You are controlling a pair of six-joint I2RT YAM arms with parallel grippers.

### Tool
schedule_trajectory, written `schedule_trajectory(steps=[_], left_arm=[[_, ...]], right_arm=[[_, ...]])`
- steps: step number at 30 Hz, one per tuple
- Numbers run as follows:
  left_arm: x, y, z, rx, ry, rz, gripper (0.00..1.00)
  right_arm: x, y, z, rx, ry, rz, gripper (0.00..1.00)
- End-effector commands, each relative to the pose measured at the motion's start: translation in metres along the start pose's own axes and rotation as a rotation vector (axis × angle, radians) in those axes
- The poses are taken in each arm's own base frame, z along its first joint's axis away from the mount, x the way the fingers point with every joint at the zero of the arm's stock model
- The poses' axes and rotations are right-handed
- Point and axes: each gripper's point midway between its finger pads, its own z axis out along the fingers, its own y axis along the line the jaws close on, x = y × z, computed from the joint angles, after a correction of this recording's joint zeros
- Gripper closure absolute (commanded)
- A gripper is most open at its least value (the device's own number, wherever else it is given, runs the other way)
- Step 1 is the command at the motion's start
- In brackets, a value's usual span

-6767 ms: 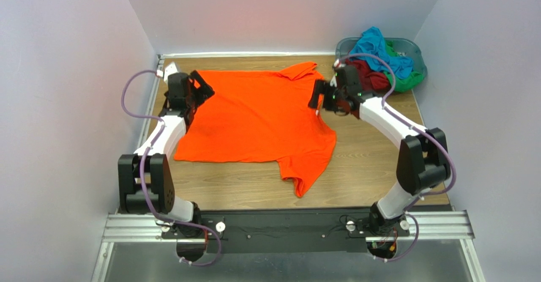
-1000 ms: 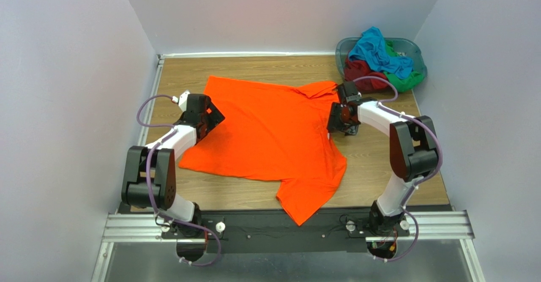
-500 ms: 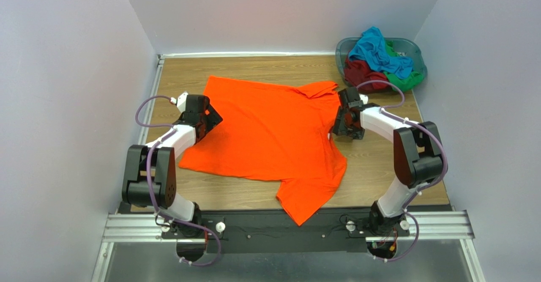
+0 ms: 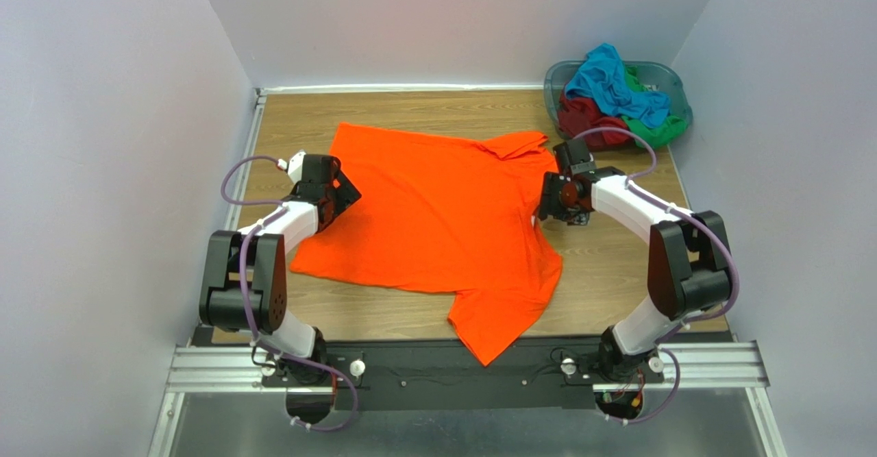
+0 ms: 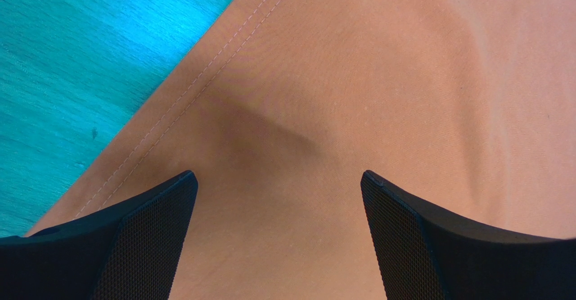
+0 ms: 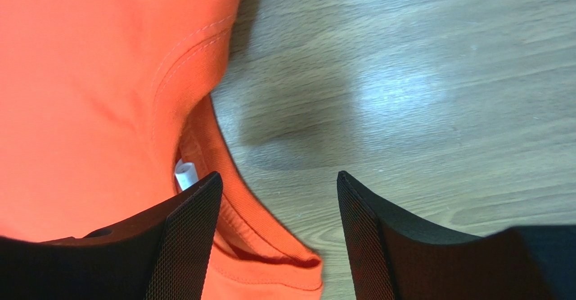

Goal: Fold and stack the t-shirts
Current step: Flatten the tshirt out

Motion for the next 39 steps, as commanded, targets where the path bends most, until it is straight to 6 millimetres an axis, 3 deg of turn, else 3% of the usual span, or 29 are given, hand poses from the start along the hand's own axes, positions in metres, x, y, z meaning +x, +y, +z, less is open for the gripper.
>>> schedule_trajectory(steps=[1,7,15,21,31,39], left_arm=[[-0.001,0.003,0.003,-0.007,-0.008,0.011,0.02],[0.001,0.004,0.003,-0.008,-0.002,0.012,0.02],[0.0,0.005,0.004,-0.014,-0.004,0.014,0.02],[0.0,0.009,0.003,-0.032,-0.005,0.015,0.02],[0.001,0.011,0.001,-0.032,-0.002,0.016,0.02],[0.004,0.015,-0.005,-0.037,-0.001,0.02,0.02]], right_arm=[[0.02,0.011,0.004,-0.044,0.062,-0.064,0.3],[0.024,0.01,0.017,-0.003,0.078,-0.084,0.3],[0.037,-0.011,0.03,0.122,0.101,-0.073,0.3],[0.047,-0.043,0.02,0.292,0.095,-0.011,0.3],[0.095,-0.079,0.001,0.418,0.205,0.106,0.27],[0.098,-0.091,-0.013,0.444,0.183,0.153,0.24]])
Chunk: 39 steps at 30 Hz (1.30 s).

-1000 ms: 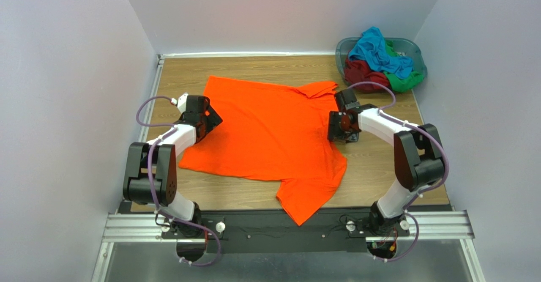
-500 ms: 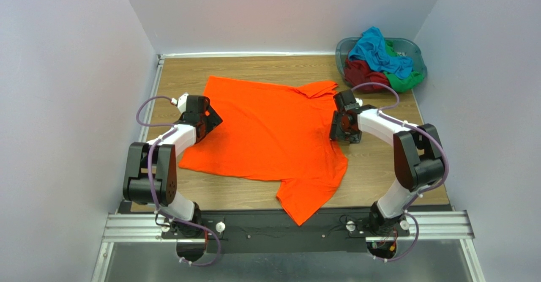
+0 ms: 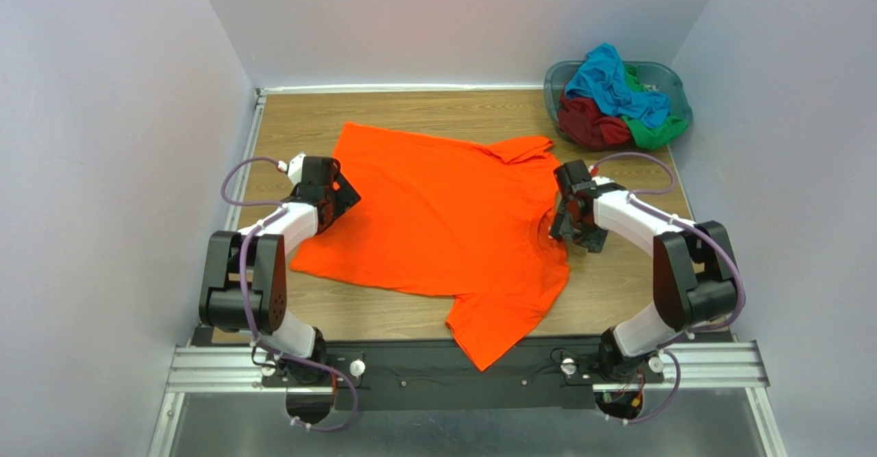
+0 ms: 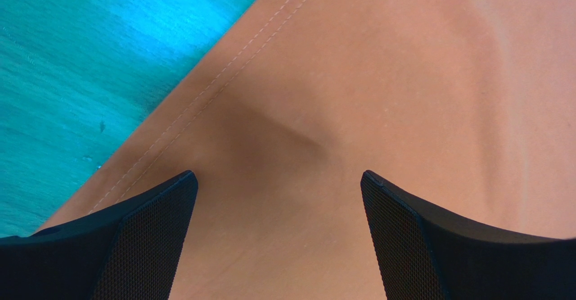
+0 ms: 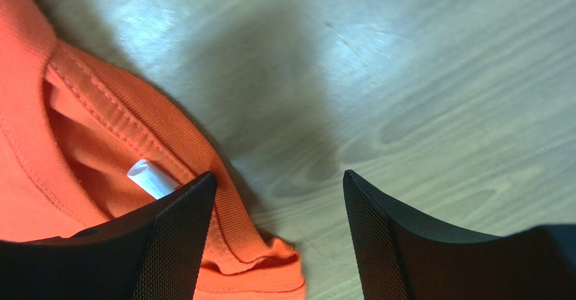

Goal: Fold and stack the t-shirts
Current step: Flatten the tshirt out

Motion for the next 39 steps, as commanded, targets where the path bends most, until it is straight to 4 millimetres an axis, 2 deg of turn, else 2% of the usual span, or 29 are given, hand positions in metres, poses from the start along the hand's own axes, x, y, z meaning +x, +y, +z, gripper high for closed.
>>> schedule_trajectory(steps=[1,6,9,12,13,18,19,21,22,24,25,26,27,28,35,39], left_arm=[[0.001,0.011,-0.006,-0.028,-0.009,0.01,0.02],[0.003,0.015,-0.013,-0.03,-0.015,0.008,0.02],[0.0,0.014,-0.02,-0.021,-0.025,-0.006,0.02],[-0.01,0.008,-0.028,0.004,-0.055,-0.019,0.02],[-0.016,0.003,-0.031,0.019,-0.068,-0.024,0.02],[-0.042,-0.019,-0.037,0.071,-0.122,-0.031,0.01],[-0.053,-0.027,-0.039,0.088,-0.139,-0.034,0.01],[-0.055,-0.033,-0.032,0.092,-0.128,-0.028,0.02],[-0.062,-0.041,-0.032,0.109,-0.141,-0.032,0.02],[-0.061,-0.048,-0.024,0.123,-0.121,-0.025,0.02],[-0.067,-0.054,-0.022,0.138,-0.131,-0.026,0.02],[-0.068,-0.058,-0.02,0.146,-0.127,-0.024,0.02],[-0.064,-0.057,-0.012,0.137,-0.109,-0.019,0.02],[-0.068,-0.061,-0.01,0.142,-0.115,-0.017,0.02],[-0.068,-0.063,0.011,0.111,-0.103,0.006,0.02],[-0.062,-0.06,0.019,0.098,-0.089,0.009,0.02]], right_arm=[[0.039,-0.049,0.001,0.182,0.114,-0.059,0.24],[0.019,-0.036,-0.013,0.109,0.063,-0.055,0.22],[-0.018,-0.017,-0.036,0.019,-0.031,-0.022,0.17],[-0.041,-0.009,-0.048,-0.006,-0.09,-0.017,0.14],[-0.055,-0.006,-0.053,-0.005,-0.124,-0.009,0.12],[-0.08,0.011,-0.043,-0.014,-0.138,-0.022,0.12],[-0.083,0.015,-0.039,-0.025,-0.136,-0.019,0.13],[-0.09,0.021,-0.034,-0.032,-0.129,-0.026,0.19],[-0.092,0.024,-0.024,-0.031,-0.118,-0.029,0.21],[-0.097,0.028,-0.016,-0.035,-0.113,-0.035,0.35],[-0.101,0.032,-0.008,-0.043,-0.102,-0.032,0.39],[-0.102,0.035,-0.003,-0.045,-0.098,-0.039,0.48],[-0.104,0.038,0.001,-0.058,-0.094,-0.039,0.53],[-0.107,0.041,0.007,-0.062,-0.084,-0.045,0.55],[-0.112,0.061,0.027,-0.113,-0.063,-0.076,0.55],[-0.116,0.073,0.025,-0.16,-0.064,-0.086,0.55]])
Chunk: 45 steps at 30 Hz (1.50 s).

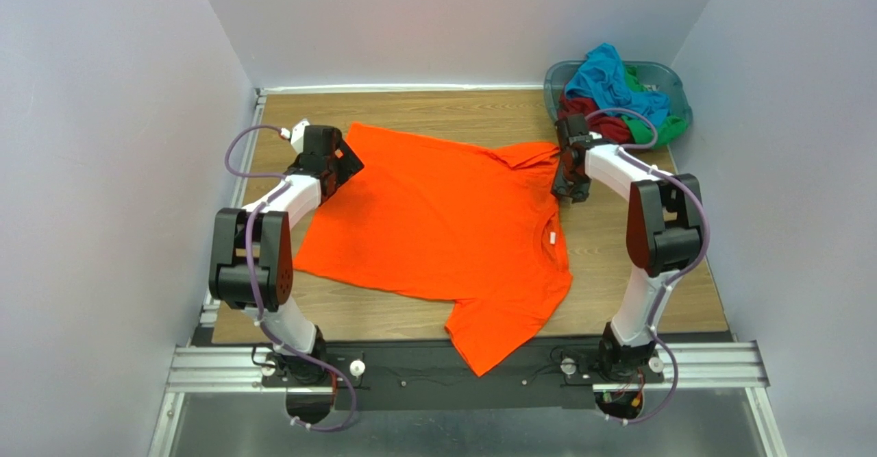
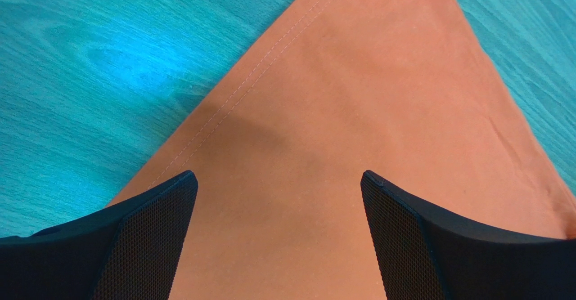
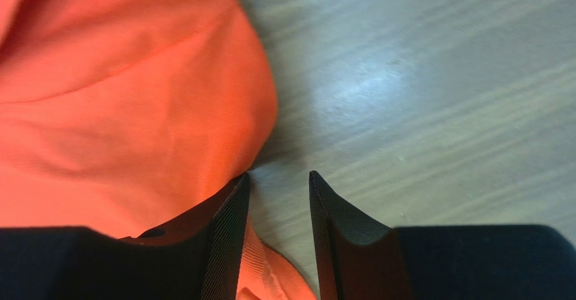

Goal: Fold and stack the t-shirts
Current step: Flatten the tshirt out

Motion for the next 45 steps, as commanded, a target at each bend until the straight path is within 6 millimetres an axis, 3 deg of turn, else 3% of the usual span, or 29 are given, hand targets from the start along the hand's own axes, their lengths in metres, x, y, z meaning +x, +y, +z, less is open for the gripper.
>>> schedule_trajectory(steps=[1,8,21,28,33,39,45], left_arm=[[-0.004,-0.002,0.006,0.006,-0.009,0.011,0.01],[0.001,0.0,0.009,0.001,0.002,0.01,0.01],[0.009,0.004,0.015,-0.011,0.025,0.013,0.02],[0.017,0.014,0.018,-0.044,0.036,0.024,0.02],[0.025,0.028,0.021,-0.092,0.048,0.033,0.02],[0.029,0.038,0.024,-0.124,0.054,0.033,0.05],[0.023,0.044,0.024,-0.156,0.039,0.029,0.04]], right_arm=[[-0.018,0.018,-0.001,-0.08,-0.033,-0.005,0.55],[-0.031,0.023,-0.009,-0.103,-0.064,-0.001,0.53],[-0.019,0.042,0.019,-0.156,0.01,-0.023,0.53],[-0.001,0.019,0.022,-0.069,0.018,-0.029,0.53],[0.015,-0.018,0.014,0.057,-0.001,-0.053,0.46],[0.017,-0.055,0.001,0.185,-0.031,-0.037,0.4],[0.021,-0.069,-0.011,0.203,-0.026,-0.01,0.34]])
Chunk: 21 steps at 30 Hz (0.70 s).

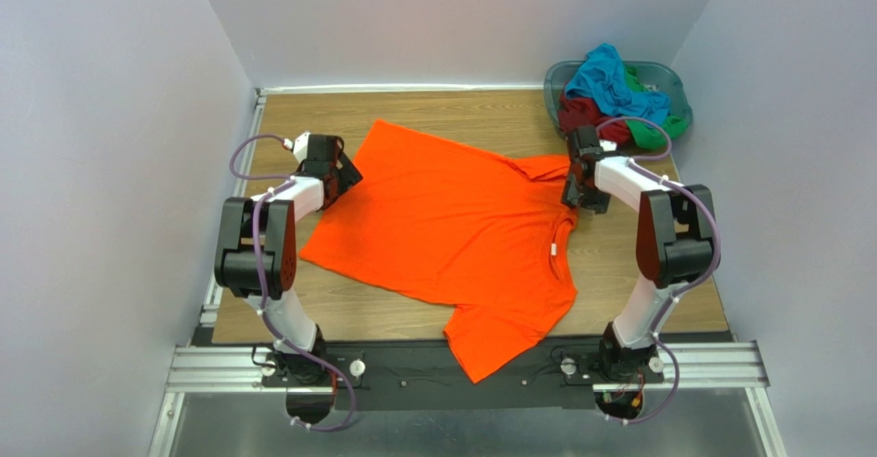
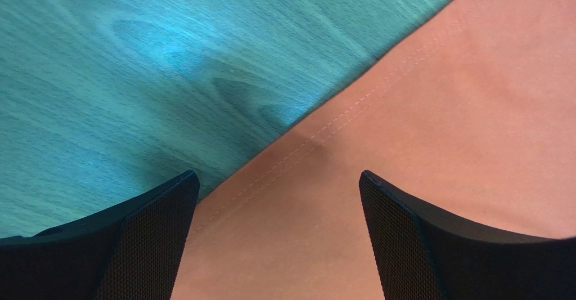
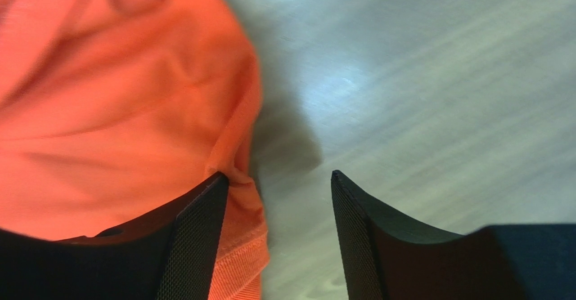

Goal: Fold and stack the t-shirts
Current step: Flatten the tshirt out

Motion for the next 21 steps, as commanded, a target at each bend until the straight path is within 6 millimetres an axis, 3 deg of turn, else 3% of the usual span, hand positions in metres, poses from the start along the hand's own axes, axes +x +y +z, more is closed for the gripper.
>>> schedule_trajectory(steps=[1,7,10,16,18,19,21], left_arm=[[-0.001,0.017,0.005,-0.07,-0.009,0.007,0.04],[-0.002,0.025,0.006,-0.091,-0.011,0.004,0.03],[-0.003,0.028,0.004,-0.094,-0.012,0.004,0.03],[-0.014,0.029,-0.007,-0.097,-0.042,-0.006,0.03],[-0.021,0.026,-0.013,-0.089,-0.057,-0.013,0.03],[-0.028,0.023,-0.019,-0.077,-0.073,-0.022,0.03],[-0.041,0.015,-0.029,-0.057,-0.103,-0.036,0.03]], right_arm=[[0.017,-0.031,-0.012,0.087,0.028,-0.007,0.33],[0.046,-0.054,-0.006,0.146,0.094,0.013,0.3],[0.046,-0.066,-0.007,0.175,0.098,0.05,0.28],[0.022,-0.079,-0.018,0.179,0.053,0.111,0.23],[0.012,-0.075,-0.025,0.146,0.035,0.107,0.1],[-0.003,-0.071,-0.034,0.114,-0.001,0.117,0.04],[-0.017,-0.066,-0.046,0.069,-0.038,0.123,0.0]])
